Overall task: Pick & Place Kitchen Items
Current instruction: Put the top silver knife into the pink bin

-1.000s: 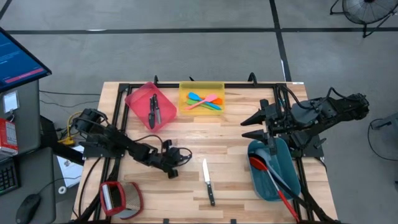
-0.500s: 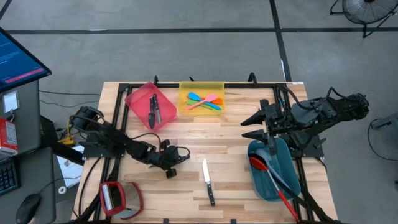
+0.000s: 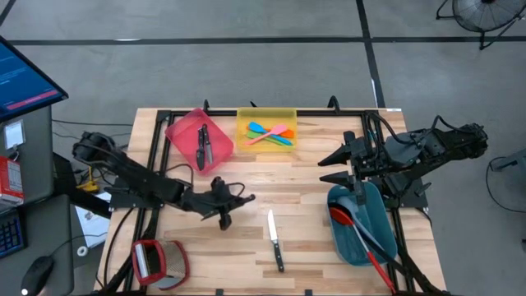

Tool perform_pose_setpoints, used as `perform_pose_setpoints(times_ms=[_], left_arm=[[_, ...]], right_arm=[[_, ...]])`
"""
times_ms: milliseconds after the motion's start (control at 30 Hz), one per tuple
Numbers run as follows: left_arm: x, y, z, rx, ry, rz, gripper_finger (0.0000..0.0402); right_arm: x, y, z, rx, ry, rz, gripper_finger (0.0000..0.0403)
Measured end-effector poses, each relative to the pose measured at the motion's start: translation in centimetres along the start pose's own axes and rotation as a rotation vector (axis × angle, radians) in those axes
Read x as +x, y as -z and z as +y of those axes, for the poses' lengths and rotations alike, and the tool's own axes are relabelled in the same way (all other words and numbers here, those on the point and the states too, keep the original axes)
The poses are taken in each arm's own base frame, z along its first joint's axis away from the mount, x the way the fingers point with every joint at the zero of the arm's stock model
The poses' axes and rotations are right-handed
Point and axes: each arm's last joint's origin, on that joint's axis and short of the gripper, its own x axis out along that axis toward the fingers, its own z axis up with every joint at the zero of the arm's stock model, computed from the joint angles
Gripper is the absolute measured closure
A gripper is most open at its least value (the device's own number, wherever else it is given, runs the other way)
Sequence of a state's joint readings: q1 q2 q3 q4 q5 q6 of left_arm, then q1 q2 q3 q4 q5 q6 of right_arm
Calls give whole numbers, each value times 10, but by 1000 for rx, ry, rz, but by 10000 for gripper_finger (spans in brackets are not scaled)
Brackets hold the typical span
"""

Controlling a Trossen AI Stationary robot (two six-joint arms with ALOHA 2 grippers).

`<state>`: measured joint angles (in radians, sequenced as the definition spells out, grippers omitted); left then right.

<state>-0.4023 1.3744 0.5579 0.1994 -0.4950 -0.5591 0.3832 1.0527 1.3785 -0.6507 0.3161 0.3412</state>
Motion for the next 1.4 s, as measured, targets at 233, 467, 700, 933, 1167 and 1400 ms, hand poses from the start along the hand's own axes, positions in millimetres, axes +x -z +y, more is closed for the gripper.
perform_pose_setpoints(times_ms=[233,467,700,933,1167,1400], left_arm=[[-25,-25,2,-74,19,-139,371],[-49,-45,6,-146,37,-259,371],[-64,-58,9,-204,67,-344,367],[-78,-67,12,-249,107,-405,368],[-90,-75,15,-294,145,-465,368],[-99,-81,16,-328,178,-513,368]], right_arm=[[0,0,0,0,0,0,201],[0,0,0,0,0,0,201],[0,0,0,1,-1,-2,201],[0,-2,1,5,-6,-16,201],[0,-4,1,13,-13,-37,201],[0,-4,1,12,-13,-37,201]])
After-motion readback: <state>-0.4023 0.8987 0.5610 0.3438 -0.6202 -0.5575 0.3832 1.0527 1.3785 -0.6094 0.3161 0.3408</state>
